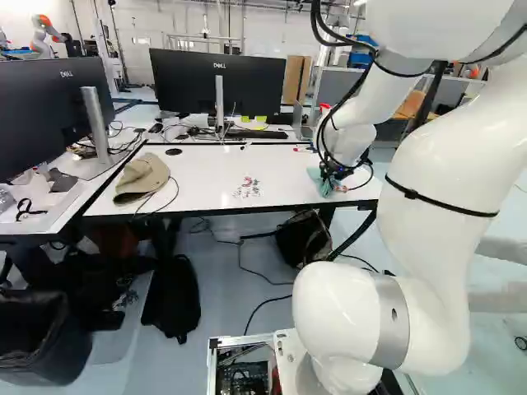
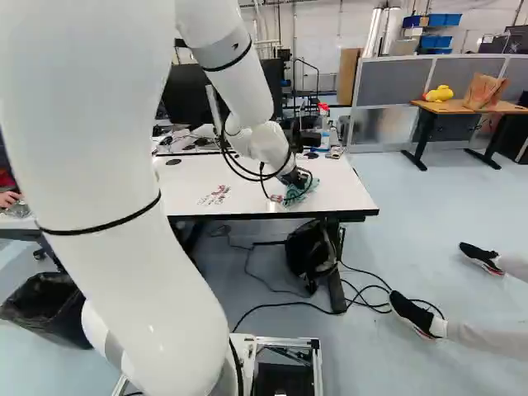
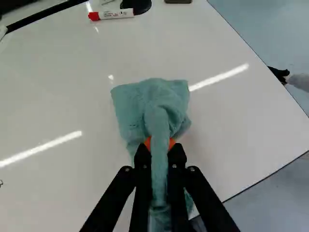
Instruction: Clean the table with the green towel
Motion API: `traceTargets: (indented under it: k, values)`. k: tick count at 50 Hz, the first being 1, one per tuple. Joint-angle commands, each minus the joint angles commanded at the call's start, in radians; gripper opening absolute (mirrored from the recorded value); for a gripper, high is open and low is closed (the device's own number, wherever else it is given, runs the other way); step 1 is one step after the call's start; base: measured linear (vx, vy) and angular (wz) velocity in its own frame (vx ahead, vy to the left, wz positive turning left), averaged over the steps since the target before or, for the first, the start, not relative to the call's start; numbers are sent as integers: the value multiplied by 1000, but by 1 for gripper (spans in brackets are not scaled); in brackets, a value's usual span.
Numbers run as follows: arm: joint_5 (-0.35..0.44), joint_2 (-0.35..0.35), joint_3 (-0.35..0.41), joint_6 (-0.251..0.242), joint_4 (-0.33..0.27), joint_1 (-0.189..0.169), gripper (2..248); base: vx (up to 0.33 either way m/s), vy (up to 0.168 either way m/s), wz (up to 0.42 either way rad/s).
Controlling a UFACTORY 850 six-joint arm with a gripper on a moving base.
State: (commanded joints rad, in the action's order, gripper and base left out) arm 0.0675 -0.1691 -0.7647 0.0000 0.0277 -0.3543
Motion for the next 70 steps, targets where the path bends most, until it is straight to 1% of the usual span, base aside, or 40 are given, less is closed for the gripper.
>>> traceTargets:
  k: [17,28,38,51,60,70]
  values:
    - [0,-69,-80,0,0,23,42,0,0,0]
    - [0,-76,-88,0,0,54,42,0,0,0]
    - [0,-59,-69,0,0,84,42,0,0,0]
    - [0,-13,-15,0,0,111,42,0,0,0]
    - [0,28,31,0,0,118,42,0,0,0]
    - [0,74,83,0,0,113,42,0,0,0]
